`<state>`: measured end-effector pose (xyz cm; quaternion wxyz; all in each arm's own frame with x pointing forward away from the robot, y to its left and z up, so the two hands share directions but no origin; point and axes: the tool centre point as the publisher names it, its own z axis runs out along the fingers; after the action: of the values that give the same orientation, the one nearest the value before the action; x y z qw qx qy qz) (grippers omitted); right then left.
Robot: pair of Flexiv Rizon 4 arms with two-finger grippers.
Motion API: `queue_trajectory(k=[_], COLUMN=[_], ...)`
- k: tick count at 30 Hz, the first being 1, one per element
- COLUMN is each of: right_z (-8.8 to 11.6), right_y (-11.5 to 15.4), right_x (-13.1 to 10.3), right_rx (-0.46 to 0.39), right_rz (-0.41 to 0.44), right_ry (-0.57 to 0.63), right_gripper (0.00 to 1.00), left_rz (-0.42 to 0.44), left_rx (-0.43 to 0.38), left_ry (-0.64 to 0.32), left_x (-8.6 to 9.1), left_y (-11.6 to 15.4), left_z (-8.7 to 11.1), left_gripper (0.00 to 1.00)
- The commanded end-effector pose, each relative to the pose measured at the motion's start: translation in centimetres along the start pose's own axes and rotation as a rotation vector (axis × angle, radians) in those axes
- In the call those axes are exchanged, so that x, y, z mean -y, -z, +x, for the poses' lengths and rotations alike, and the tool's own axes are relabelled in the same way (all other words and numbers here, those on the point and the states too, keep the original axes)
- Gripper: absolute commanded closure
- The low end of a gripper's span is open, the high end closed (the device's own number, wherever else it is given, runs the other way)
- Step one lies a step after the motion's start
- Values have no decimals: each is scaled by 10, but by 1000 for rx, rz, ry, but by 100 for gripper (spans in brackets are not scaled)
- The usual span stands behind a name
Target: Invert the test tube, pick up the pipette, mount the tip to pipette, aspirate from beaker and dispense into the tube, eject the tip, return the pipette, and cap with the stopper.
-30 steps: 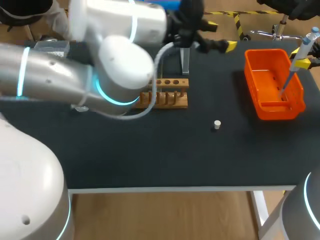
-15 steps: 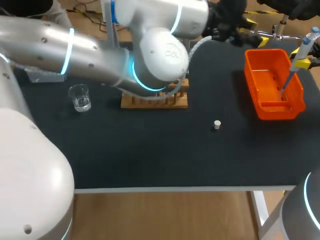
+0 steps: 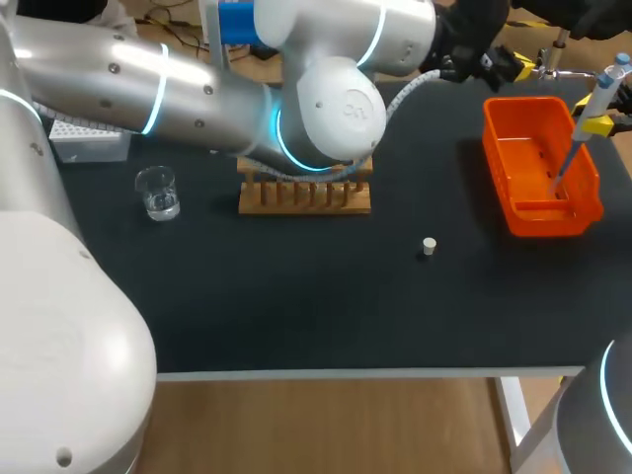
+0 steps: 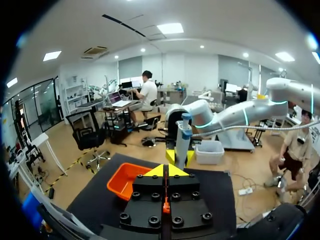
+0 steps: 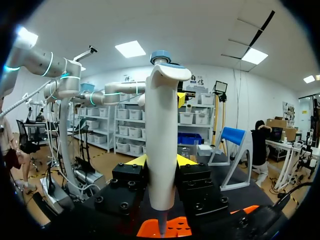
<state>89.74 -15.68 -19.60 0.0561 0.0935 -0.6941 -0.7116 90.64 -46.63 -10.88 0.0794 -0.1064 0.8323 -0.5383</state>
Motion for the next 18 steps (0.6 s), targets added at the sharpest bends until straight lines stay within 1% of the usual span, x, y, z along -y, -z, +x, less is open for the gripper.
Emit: queue_trajectory(k=[1,11,14,18], right_z=[-2,-2,-2,-2], right_y=[3,3,3,3], right_x=[1,1,1,1], right_rx=[-8,-8,-8,-8], right_rz=[0,0,0,0], right_ry=[0,0,0,0], right_gripper=[100,100,100,100], left_rz=[-20,-20,-15,-8], left_rx=[3,3,-4,-2], left_ry=[1,1,-24,-33], left_x=[3,3,11,17], left_y=[1,1,-4,-9], left_z=[0,0,4,7], left_gripper=[100,100,100,100])
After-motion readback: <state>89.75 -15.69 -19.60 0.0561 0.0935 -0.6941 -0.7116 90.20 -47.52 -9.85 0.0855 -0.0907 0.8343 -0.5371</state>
